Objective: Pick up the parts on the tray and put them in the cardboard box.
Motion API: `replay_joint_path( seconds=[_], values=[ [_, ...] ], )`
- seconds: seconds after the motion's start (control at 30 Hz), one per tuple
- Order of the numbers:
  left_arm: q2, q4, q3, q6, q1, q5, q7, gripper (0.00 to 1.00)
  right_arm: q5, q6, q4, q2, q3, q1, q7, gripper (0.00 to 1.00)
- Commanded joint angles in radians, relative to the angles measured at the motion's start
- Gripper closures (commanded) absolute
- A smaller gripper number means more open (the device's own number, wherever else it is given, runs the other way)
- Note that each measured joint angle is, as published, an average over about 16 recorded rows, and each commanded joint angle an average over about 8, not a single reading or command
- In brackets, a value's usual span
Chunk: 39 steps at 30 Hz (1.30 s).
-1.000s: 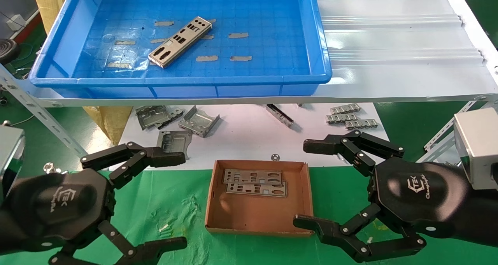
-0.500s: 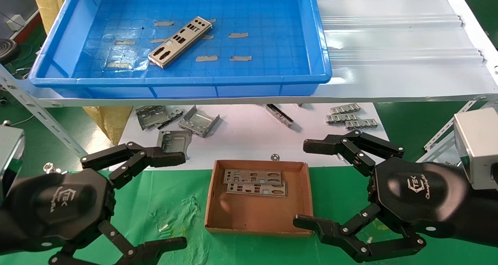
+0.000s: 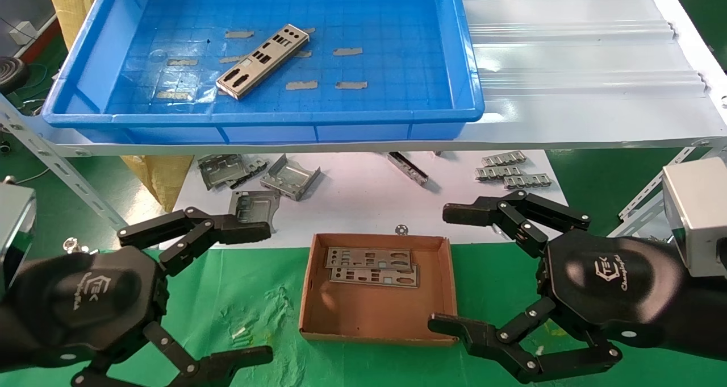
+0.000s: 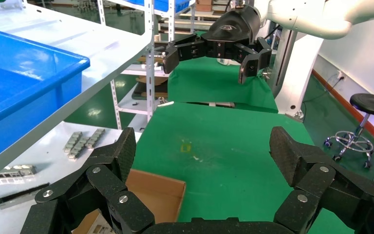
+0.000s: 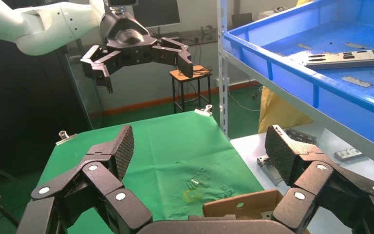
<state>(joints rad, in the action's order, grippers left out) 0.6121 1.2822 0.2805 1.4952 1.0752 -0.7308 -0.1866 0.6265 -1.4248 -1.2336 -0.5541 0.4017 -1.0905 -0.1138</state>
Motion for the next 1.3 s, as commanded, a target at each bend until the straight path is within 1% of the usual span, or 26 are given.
replay_joint_path(
  seconds=[0.03,1.3],
  values=[
    [0.0,0.0,0.0,0.0,0.0,0.0,0.0,0.0,0.0,0.0,0.0,0.0,0.0,0.0,0.0,0.0],
    [0.0,0.0,0.0,0.0,0.0,0.0,0.0,0.0,0.0,0.0,0.0,0.0,0.0,0.0,0.0,0.0]
  ],
)
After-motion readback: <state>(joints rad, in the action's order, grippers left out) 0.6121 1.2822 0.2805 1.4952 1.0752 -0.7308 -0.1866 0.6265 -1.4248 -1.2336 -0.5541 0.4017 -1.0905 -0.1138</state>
